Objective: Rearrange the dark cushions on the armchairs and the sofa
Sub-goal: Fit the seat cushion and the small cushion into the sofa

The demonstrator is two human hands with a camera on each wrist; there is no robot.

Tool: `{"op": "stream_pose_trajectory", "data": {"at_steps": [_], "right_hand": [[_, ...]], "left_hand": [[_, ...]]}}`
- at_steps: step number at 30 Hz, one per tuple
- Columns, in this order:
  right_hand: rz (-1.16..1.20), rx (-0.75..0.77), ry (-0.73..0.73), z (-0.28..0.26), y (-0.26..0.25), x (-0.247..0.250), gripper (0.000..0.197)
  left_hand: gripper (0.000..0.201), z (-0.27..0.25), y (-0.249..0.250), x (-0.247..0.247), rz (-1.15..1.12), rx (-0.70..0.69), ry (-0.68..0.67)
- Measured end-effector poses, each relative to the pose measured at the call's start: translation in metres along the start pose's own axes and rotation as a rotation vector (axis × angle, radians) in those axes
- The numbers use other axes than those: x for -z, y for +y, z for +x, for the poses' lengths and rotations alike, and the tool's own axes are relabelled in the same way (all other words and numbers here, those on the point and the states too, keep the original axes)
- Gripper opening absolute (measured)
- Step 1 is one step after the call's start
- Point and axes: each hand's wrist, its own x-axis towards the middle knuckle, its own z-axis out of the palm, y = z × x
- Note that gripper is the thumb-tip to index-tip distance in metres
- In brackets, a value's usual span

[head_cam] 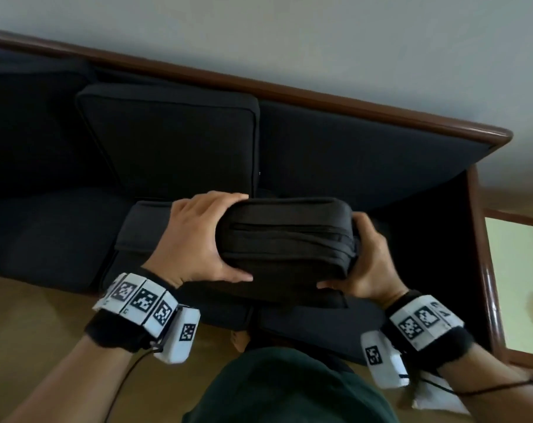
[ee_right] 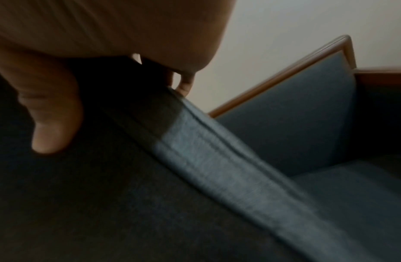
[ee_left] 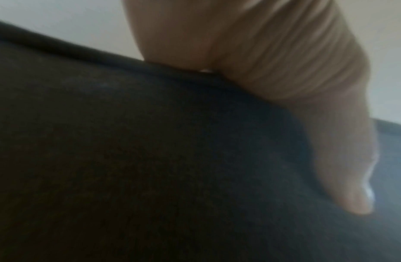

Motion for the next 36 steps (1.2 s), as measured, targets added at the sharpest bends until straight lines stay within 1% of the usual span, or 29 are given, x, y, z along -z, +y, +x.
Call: {"op": "stream_pose_trajectory", "data": {"at_steps": [2, 4, 7, 8, 9, 11, 12, 13, 14, 16, 18, 22, 24, 25, 27, 28, 29, 31, 33, 34, 36], "right_hand": [[0.013, -0.074, -0.048, -0.004, 0.020, -0.005, 0.099], [0.080, -0.146, -0.094, -0.001, 0.031, 0.002, 0.101], [0.142, -0.215, -0.122, 0.005, 0.038, 0.036, 0.108], [0.090, -0.211, -0.125, 0.008, 0.036, 0.050, 0.108], [-0.025, -0.198, -0.146, 0.014, 0.034, 0.061, 0.106], [-0.431, -0.213, -0.258, 0.025, 0.025, 0.068, 0.101], [-0.585, -0.236, -0.331, 0.026, 0.024, 0.065, 0.098], [-0.656, -0.258, -0.368, 0.022, 0.026, 0.059, 0.096], [-0.693, -0.271, -0.357, 0.016, 0.031, 0.054, 0.095], [-0.721, -0.224, -0.241, -0.002, 0.048, 0.054, 0.094], [-0.686, -0.149, -0.155, -0.017, 0.064, 0.065, 0.097], [-0.642, -0.129, -0.140, -0.027, 0.075, 0.082, 0.100], [-0.619, -0.136, -0.144, -0.031, 0.081, 0.091, 0.101], [-0.609, -0.149, -0.140, -0.033, 0.085, 0.099, 0.102], [-0.580, -0.203, -0.130, -0.039, 0.095, 0.116, 0.104], [-0.569, -0.249, -0.134, -0.042, 0.099, 0.124, 0.105], [-0.560, -0.304, -0.137, -0.046, 0.104, 0.131, 0.105], [-0.554, -0.368, -0.117, -0.054, 0.110, 0.144, 0.102], [-0.561, -0.364, -0.110, -0.057, 0.105, 0.153, 0.098], [-0.548, -0.336, -0.128, -0.058, 0.099, 0.155, 0.100], [-0.521, -0.195, -0.154, -0.056, 0.079, 0.151, 0.107]], "left_hand": [[0.119, 0.005, 0.004, -0.013, 0.063, 0.028, -0.034], [0.119, 0.014, 0.013, -0.021, 0.098, 0.039, -0.027], [0.119, 0.035, 0.040, -0.033, 0.158, 0.037, -0.026], [0.119, 0.042, 0.051, -0.040, 0.182, 0.027, -0.035], [0.118, 0.049, 0.063, -0.049, 0.204, 0.012, -0.043], [0.113, 0.063, 0.093, -0.072, 0.215, -0.053, -0.051], [0.110, 0.069, 0.111, -0.085, 0.207, -0.097, -0.053], [0.107, 0.074, 0.127, -0.095, 0.203, -0.142, -0.056], [0.105, 0.078, 0.140, -0.103, 0.205, -0.179, -0.056], [0.104, 0.082, 0.151, -0.109, 0.217, -0.203, -0.050], [0.106, 0.077, 0.141, -0.100, 0.253, -0.172, -0.031], [0.109, 0.053, 0.109, -0.067, 0.350, -0.100, -0.063], [0.110, 0.043, 0.097, -0.056, 0.259, -0.036, -0.061], [0.112, 0.041, 0.092, -0.055, 0.141, -0.011, -0.058], [0.119, 0.042, 0.090, -0.059, -0.203, 0.043, -0.109], [0.125, 0.045, 0.094, -0.064, -0.325, 0.047, -0.132], [0.129, 0.051, 0.101, -0.070, -0.371, 0.031, -0.129], [0.135, 0.064, 0.119, -0.083, -0.328, -0.020, -0.097], [0.137, 0.078, 0.141, -0.091, -0.273, -0.082, -0.098], [0.138, 0.084, 0.152, -0.096, -0.266, -0.112, -0.117], [0.137, 0.094, 0.170, -0.108, -0.278, -0.173, -0.176]]}}
